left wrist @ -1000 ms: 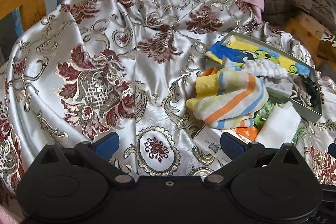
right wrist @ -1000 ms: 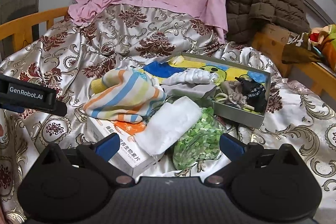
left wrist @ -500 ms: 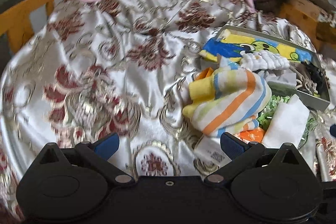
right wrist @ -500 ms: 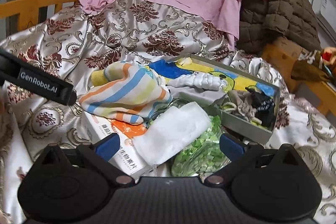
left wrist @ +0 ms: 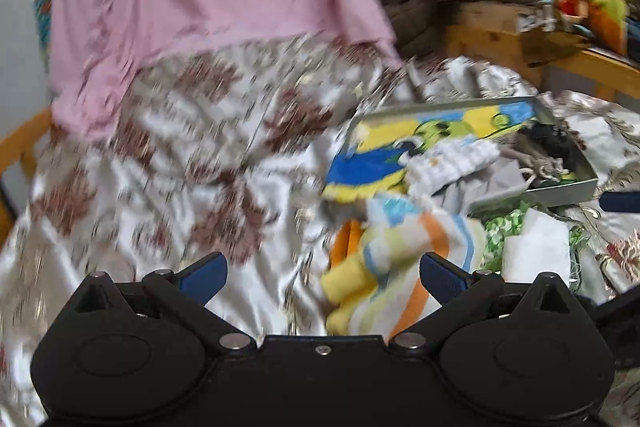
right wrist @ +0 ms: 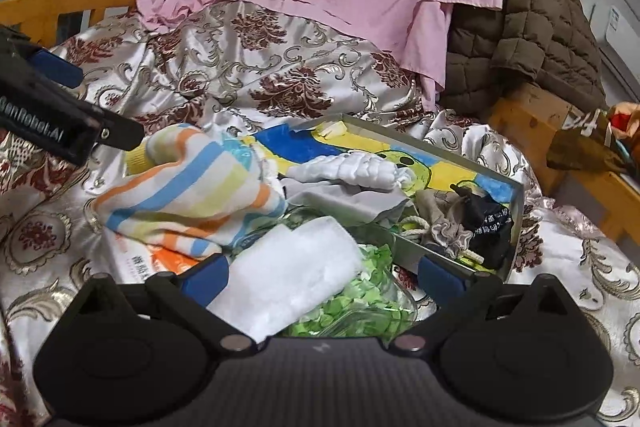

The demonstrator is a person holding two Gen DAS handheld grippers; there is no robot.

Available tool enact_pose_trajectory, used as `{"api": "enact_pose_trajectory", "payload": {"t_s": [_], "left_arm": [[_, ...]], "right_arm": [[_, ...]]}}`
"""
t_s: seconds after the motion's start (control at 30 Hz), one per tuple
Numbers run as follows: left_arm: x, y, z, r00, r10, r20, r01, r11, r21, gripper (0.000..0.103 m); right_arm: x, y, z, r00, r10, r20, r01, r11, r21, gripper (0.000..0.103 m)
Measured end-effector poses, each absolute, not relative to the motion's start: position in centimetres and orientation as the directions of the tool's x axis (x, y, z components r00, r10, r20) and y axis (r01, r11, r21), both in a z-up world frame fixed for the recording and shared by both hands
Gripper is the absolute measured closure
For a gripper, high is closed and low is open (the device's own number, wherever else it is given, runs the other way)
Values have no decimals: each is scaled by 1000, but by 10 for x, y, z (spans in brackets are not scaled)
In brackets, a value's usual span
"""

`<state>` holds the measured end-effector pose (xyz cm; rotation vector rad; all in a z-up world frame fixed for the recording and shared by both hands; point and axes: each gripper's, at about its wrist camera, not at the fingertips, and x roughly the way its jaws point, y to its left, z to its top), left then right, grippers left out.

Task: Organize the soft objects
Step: 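Move both tools back toward the striped towel and white cloth, then grasp the striped towel with the left gripper while the right gripper grasps the white cloth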

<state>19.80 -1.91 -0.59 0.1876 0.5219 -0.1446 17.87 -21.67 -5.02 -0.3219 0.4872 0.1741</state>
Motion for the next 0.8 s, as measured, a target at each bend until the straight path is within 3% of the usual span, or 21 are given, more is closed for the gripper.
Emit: {"api": "enact_pose_trajectory", "payload": {"t_s": [0.2, 0.5, 0.67, 0.8], "left_arm": [[208, -29, -23, 846, -204, -493, 305, 943, 135, 1], [211, -44, -43, 822, -297, -486, 440, 872, 212, 1], [213, -50, -50, 824, -275, -495, 451, 848, 279, 1], [213, -47, -50, 817, -293, -497, 459, 852, 252, 4]], "right_arm": [[187, -218, -51, 862, 119, -493, -254, 943, -216, 0], [188, -201, -62, 852, 119, -510, -295, 914, -279, 0], [187, -192, -70, 849, 97, -519, -307, 891, -335, 0], [185, -187, -74, 845, 105, -524, -329, 875, -355, 0]]}}
